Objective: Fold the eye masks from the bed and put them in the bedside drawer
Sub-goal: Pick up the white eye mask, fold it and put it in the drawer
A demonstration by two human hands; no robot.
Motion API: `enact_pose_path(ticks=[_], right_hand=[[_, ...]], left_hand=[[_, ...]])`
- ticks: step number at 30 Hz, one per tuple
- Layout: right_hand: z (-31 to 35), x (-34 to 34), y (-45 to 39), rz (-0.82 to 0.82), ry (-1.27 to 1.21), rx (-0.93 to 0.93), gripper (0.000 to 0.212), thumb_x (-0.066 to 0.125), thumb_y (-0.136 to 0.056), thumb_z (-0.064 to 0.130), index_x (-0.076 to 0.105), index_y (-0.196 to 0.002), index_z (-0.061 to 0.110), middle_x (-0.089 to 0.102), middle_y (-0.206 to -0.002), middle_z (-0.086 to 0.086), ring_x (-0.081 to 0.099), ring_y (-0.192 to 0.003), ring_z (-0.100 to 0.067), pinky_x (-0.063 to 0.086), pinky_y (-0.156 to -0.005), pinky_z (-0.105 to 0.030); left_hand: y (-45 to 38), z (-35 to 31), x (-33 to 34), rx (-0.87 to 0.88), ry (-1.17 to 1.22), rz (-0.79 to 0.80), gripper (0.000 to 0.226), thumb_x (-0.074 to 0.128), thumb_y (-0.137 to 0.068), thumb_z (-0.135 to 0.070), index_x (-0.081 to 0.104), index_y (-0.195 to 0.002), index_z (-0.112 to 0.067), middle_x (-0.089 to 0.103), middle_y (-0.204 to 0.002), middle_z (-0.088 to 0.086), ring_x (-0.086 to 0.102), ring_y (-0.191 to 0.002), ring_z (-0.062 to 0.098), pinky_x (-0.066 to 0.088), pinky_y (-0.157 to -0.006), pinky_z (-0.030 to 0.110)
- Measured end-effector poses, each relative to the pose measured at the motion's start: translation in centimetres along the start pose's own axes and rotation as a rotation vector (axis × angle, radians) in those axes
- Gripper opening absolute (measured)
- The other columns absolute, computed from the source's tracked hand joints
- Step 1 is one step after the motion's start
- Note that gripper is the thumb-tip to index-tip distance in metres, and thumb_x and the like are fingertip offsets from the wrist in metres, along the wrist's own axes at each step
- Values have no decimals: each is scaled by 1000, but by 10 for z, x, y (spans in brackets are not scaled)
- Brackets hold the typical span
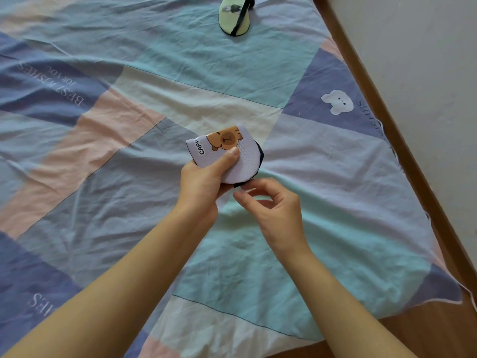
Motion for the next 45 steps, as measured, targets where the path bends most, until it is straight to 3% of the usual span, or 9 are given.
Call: enact_pose_path(ticks=[7,10,13,17,32,35,38,42,45], right_hand=[[-1,9,-4,-26,-68,22,16,77,-76,12,72,-90,16,75,-83,-4,70,-79,-22,55,-82,-44],[-3,10,2,-39,-75,31,26,73,-79,6,68,-98,23,74,-81,-7,71,-72,-31,56,-69,-38],[4,7,8,-67,6,-40,27,66,-84,7,62,-100,28,71,-80,-3,67,-58,-30,50,-49,-32],[7,6,11,-61,-19,-54,21,58,-89,3,61,-102,20,70,-78,-4,58,-45,-29,41,-44,-18],[0,13,17,31,-10,-14,12,62,-90,7,66,-96,16,67,-72,-9,47,-39,-24,42,-42,-26],[-3,17,18,126,26,13,4,66,-87,11,67,-83,11,65,-67,-4,50,-43,-17,40,-45,-21],[-5,17,24,236,26,27,24,67,-86,22,68,-68,5,63,-70,-5,53,-52,-9,38,-51,-21],[-12,-6,27,159,-221,116,32,69,-78,27,60,-48,18,63,-99,4,59,-90,-2,43,-79,-16],[-18,-18,24,76,-498,216,32,74,-72,33,55,-49,22,65,-81,5,62,-91,-5,38,-91,-30]], left_hand=[[0,-1,-2,21,25,-21,13,69,-82,-9,67,-95,-9,70,-82,2,68,-68,9,58,-63,24],[-2,-4,-7,30,54,-60,15,69,-82,-8,65,-97,-6,68,-81,4,67,-64,8,57,-60,22],[-2,-4,-9,31,80,-83,15,69,-82,-7,65,-96,-5,68,-78,3,67,-61,6,54,-55,21],[-2,-7,-14,52,69,-100,16,70,-82,-8,65,-97,-5,68,-79,3,67,-63,7,54,-57,20],[-3,-7,-21,95,41,-90,11,72,-80,-9,67,-90,-12,70,-78,-1,67,-68,7,55,-60,22],[-4,-8,-23,108,29,-86,13,72,-80,-10,67,-91,-12,70,-81,-1,68,-70,6,55,-62,22],[-10,-13,-33,119,34,-129,16,73,-80,-10,66,-94,-12,70,-83,-1,68,-71,5,56,-61,22],[-22,-21,-58,127,59,-230,19,73,-80,-10,63,-96,-11,68,-87,-1,67,-74,7,56,-59,22],[-24,-19,-66,117,44,-234,15,72,-80,-10,64,-93,-13,69,-88,-2,67,-75,7,57,-60,23]])
Point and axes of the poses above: each hand's wrist, its own y-axis away from the middle knuckle, its own x-axis out of the palm, z = x × y, the point moved 9 cm from there along -y, towards the middle knuckle
